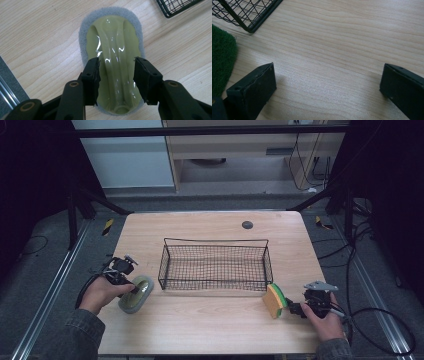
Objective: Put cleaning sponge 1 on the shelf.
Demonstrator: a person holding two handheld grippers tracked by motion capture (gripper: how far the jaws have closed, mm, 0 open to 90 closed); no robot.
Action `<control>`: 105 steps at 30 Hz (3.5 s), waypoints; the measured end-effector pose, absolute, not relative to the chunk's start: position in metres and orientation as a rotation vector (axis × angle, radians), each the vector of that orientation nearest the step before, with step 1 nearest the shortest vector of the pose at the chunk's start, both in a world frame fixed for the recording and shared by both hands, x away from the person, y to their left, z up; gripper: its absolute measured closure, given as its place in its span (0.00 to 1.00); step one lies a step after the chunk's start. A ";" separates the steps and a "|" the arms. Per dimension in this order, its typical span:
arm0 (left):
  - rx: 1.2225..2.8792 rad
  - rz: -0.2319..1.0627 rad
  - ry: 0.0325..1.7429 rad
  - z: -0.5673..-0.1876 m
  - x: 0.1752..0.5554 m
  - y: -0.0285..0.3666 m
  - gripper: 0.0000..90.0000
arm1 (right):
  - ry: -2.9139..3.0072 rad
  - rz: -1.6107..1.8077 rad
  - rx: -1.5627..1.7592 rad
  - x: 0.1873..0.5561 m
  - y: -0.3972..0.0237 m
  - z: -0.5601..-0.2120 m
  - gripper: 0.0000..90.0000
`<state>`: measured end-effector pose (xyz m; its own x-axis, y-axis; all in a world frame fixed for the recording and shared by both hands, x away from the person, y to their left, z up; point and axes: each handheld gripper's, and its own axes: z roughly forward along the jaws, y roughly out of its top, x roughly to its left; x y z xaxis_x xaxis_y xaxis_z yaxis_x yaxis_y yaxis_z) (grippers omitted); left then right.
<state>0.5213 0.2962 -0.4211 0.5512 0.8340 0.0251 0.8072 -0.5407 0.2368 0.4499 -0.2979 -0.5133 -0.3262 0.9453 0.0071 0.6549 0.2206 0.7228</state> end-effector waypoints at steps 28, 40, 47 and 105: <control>2.643 0.185 1.360 -0.425 0.526 0.294 0.78 | 2.062 0.885 1.469 0.450 -0.298 -0.514 0.01; 2.683 0.250 1.137 -0.404 0.509 0.302 0.79 | 2.064 0.885 1.469 0.450 -0.298 -0.514 0.01; 2.737 0.304 1.021 -0.401 0.499 0.307 0.79 | 2.064 0.886 1.471 0.450 -0.298 -0.513 0.01; 2.775 0.505 0.619 -0.332 0.491 0.284 0.79 | 2.069 0.883 1.462 0.450 -0.299 -0.514 0.01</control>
